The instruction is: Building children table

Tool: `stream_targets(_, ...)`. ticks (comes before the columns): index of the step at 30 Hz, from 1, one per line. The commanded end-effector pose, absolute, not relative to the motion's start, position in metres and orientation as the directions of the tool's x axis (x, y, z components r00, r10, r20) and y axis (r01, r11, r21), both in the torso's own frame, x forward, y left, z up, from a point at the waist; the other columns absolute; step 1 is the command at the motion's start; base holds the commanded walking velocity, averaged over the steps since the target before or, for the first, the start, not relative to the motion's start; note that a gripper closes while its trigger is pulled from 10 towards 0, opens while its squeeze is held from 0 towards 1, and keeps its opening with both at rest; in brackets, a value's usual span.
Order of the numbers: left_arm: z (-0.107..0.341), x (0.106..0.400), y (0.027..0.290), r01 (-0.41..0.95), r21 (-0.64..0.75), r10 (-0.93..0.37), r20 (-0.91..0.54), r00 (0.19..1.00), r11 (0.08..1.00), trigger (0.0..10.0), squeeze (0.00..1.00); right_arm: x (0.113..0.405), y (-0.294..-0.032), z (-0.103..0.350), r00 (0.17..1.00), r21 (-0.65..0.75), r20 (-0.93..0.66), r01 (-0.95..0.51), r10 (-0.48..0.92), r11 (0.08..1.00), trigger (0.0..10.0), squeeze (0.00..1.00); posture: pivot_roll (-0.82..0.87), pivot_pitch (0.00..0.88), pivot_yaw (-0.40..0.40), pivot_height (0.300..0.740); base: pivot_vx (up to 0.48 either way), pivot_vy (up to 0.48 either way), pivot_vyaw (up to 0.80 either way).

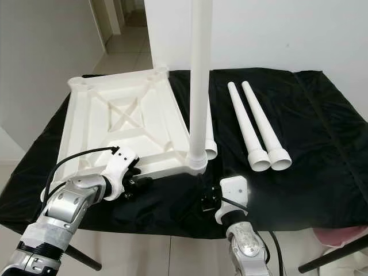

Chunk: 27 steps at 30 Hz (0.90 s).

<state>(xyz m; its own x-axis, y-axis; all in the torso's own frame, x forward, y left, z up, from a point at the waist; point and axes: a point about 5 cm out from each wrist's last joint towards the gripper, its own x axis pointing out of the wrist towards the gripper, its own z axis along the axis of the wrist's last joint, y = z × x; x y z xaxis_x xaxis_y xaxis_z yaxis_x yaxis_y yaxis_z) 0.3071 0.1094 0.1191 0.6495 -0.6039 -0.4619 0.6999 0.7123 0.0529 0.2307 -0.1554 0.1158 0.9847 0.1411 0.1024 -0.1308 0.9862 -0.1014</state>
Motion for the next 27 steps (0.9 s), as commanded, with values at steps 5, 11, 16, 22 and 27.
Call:
stream_targets(5, 0.115, 0.311, 0.133, 0.504, 0.149, -0.385, -0.477, 0.790, 0.851, 0.0, 0.00, 0.233, -0.155, 0.115, 0.984, -0.111, 0.102, -0.132, 0.143, 0.985, 10.0, 0.00, -0.10, 0.049, 0.074, 0.740, 0.000, 0.000, 0.00)
stream_targets(11, 0.118, 0.308, 0.130, 0.506, 0.151, -0.387, -0.476, 0.790, 0.849, 0.0, 0.00, 0.233, -0.155, 0.115, 0.984, -0.116, 0.102, -0.133, 0.145, 0.984, 10.0, 0.00, -0.10, 0.049, 0.074, 0.740, 0.000, 0.000, 0.00)
stream_targets(16, 0.117, 0.308, 0.125, 0.522, 0.152, -0.400, -0.476, 0.783, 0.840, 2.0, 0.00, 0.234, -0.154, 0.114, 0.984, -0.117, 0.100, -0.136, 0.148, 0.984, 10.0, 0.00, -0.11, 0.043, 0.072, 0.740, 0.000, 0.000, 0.00)
stream_targets(22, 0.117, 0.302, 0.107, 0.589, 0.095, -0.486, -0.468, 0.738, 0.803, 10.0, 1.00, 0.236, -0.154, 0.114, 0.984, -0.118, 0.106, -0.131, 0.144, 0.984, 10.0, 0.00, -0.11, 0.038, 0.073, 0.740, 0.000, 0.000, 0.00)
stream_targets(27, 0.118, 0.297, 0.099, 0.623, 0.062, -0.532, -0.457, 0.713, 0.780, 10.0, 1.00, 0.236, -0.156, 0.114, 0.985, -0.122, 0.110, -0.118, 0.132, 0.985, 10.0, 0.00, -0.11, 0.038, 0.073, 0.740, 0.000, 0.000, 0.00)
